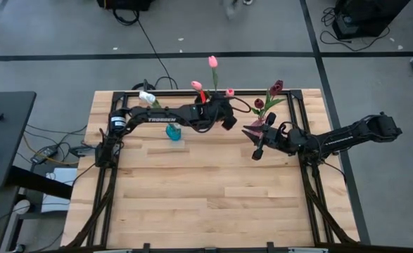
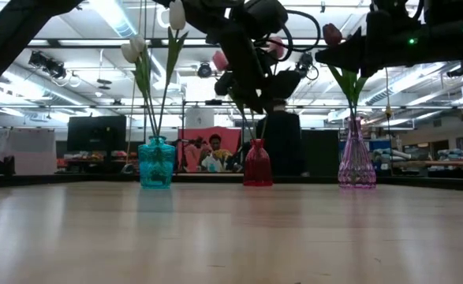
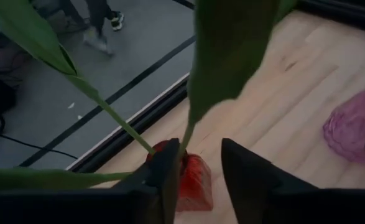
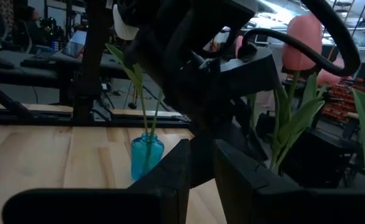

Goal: Sort flowers into vase by color
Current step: Put the pink flower into the red vase, then return to Home Position

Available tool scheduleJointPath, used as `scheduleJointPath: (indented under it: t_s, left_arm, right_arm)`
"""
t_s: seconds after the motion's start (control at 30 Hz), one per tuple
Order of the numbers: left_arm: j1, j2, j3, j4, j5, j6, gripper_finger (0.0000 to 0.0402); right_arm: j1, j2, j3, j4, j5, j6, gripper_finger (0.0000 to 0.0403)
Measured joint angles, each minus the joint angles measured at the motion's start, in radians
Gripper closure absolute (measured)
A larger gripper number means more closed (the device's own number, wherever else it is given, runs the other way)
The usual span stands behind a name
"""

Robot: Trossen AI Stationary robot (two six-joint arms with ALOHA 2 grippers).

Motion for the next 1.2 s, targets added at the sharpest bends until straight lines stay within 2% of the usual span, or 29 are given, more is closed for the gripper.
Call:
scheduleJointPath:
  t_s: [0.1, 0.2, 0.3, 0.37, 0.5, 0.77, 0.87, 1.03, 1.2]
  left_arm:
    - [-0.005, 0.000, 0.007, -0.044, 0.002, 0.008, 0.0261]
    - [-0.012, 0.000, 0.069, -0.171, -0.006, -0.013, 0.0257]
    - [-0.036, -0.003, 0.130, -0.257, -0.078, -0.018, 0.0259]
    - [-0.059, -0.003, 0.163, -0.287, -0.115, 0.000, 0.0259]
    - [-0.095, -0.003, 0.192, -0.305, -0.125, 0.041, 0.0260]
    - [-0.168, -0.018, 0.313, -0.510, -0.189, 0.039, 0.0260]
    - [-0.209, -0.056, 0.352, -0.543, -0.207, 0.049, 0.0260]
    - [-0.289, -0.132, 0.366, -0.545, -0.225, 0.166, 0.0260]
    - [-0.340, -0.197, 0.365, -0.606, -0.230, 0.165, 0.0264]
  right_arm:
    - [0.000, 0.000, 0.000, -0.009, 0.007, -0.016, 0.0322]
    - [0.000, -0.002, 0.000, -0.017, 0.071, -0.036, 0.0322]
    - [0.000, -0.023, 0.000, -0.033, 0.114, -0.052, 0.0322]
    - [0.000, -0.045, 0.000, -0.060, 0.111, -0.053, 0.0322]
    - [0.000, -0.099, 0.000, -0.112, 0.090, -0.052, 0.0322]
    - [0.000, -0.200, 0.000, -0.209, 0.087, -0.042, 0.0322]
    - [0.000, -0.224, 0.000, -0.236, 0.087, -0.042, 0.0322]
    - [0.000, -0.263, 0.000, -0.258, 0.086, -0.034, 0.0322]
    - [0.001, -0.295, 0.000, -0.278, 0.051, -0.022, 0.0322]
